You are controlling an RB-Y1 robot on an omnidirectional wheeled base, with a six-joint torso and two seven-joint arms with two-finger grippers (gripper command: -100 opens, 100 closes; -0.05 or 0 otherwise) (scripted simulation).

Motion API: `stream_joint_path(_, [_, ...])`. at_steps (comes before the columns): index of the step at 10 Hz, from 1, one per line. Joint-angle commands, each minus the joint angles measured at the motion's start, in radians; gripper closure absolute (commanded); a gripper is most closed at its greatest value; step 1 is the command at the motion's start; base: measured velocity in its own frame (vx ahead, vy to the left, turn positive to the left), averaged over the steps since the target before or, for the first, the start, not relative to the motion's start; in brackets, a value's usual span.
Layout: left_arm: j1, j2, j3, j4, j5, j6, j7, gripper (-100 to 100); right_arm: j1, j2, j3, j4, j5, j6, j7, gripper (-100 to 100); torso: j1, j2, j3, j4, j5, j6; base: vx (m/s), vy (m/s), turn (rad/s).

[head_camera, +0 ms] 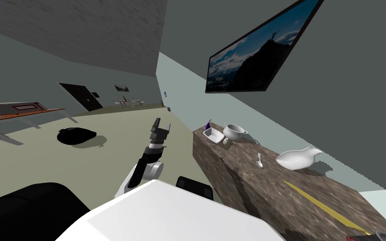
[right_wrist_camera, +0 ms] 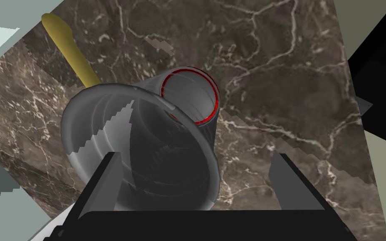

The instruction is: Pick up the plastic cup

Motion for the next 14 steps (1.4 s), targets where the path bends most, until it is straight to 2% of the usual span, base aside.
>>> stream_joint_path(1, [0.0,0.0,0.0,0.0,0.0,0.0,0.0,0,0.0,0.0,0.0,0.0,0.0,0.0,0.0,-100,0.0,0.0,0.0,0.0,0.0,0.0,-0.043,-0.022,0.031])
stream_joint_path(2, [0.0,0.0,0.0,0.0,0.0,0.0,0.0,0,0.0,-0.001,0.001,-0.003,-0.002,0.005,-0.002,100,0.001,-0.002,-0.001,0.0,0.0,0.001,-0.007,-0.004,-0.006])
stream_joint_path(6, [0.0,0.0,0.0,0.0,0.0,0.0,0.0,0,0.0,-0.001,0.001,-0.003,-0.002,0.005,-0.002,100,0.002,-0.006,-0.004,-0.001,0.0,0.0,0.0,0.0,0.0])
stream_joint_path(7, [0.0,0.0,0.0,0.0,0.0,0.0,0.0,0,0.0,-0.001,0.001,-0.003,-0.002,0.005,-0.002,0,0.002,-0.006,-0.004,-0.001,0.0,0.0,0.0,0.0,0.0])
stream_joint_path(8, [0.0,0.0,0.0,0.0,0.0,0.0,0.0,0,-0.007,0.016,-0.006,0.035,0.013,-0.029,0.018,100,0.002,-0.006,-0.004,-0.001,0.001,0.0,0.07,0.033,-0.183])
stream_joint_path(14, [0.0,0.0,0.0,0.0,0.0,0.0,0.0,0,-0.031,0.086,-0.042,0.189,0.077,-0.164,0.094,100,0.008,-0.012,-0.007,-0.003,0.003,0.0,0.1,0.068,-0.139])
